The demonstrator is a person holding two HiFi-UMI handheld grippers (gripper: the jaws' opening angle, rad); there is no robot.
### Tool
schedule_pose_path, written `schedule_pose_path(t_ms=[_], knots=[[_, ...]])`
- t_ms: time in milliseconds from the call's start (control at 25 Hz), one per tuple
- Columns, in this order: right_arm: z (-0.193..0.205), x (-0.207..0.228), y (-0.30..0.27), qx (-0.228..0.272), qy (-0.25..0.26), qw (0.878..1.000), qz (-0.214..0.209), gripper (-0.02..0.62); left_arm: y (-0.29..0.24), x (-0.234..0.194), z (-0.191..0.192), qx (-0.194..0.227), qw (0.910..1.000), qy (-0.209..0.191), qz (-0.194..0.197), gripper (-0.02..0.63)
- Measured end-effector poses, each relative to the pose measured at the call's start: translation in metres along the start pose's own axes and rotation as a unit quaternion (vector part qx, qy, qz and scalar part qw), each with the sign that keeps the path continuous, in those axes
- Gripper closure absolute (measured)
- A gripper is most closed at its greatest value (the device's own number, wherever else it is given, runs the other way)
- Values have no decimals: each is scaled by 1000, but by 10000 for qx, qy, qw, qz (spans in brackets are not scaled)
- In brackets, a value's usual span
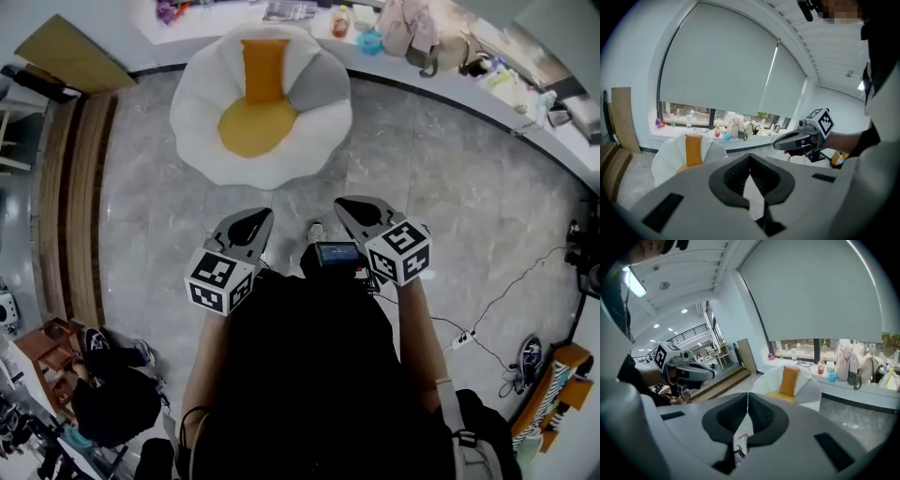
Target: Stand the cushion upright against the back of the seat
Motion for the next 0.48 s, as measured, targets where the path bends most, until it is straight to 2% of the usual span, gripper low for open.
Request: schedule_pose_path(t_ms=[200,480], knots=[[-10,-3,-2,362,-21,9993,100,577,5,-8,-5,118,9999,50,51,592],[-15,-11,-3,471,249,9986,-29,578,3,-7,-5,197,9997,116,67,594]])
Point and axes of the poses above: the fingertips, and each gripper's own axes: y backward along the fingers, x to its right, z out of its underside, the point moved 9 cm from there along y, backward along the fingers, and after that the axes turned 10 degrees about -z, right-handed, at the moved point
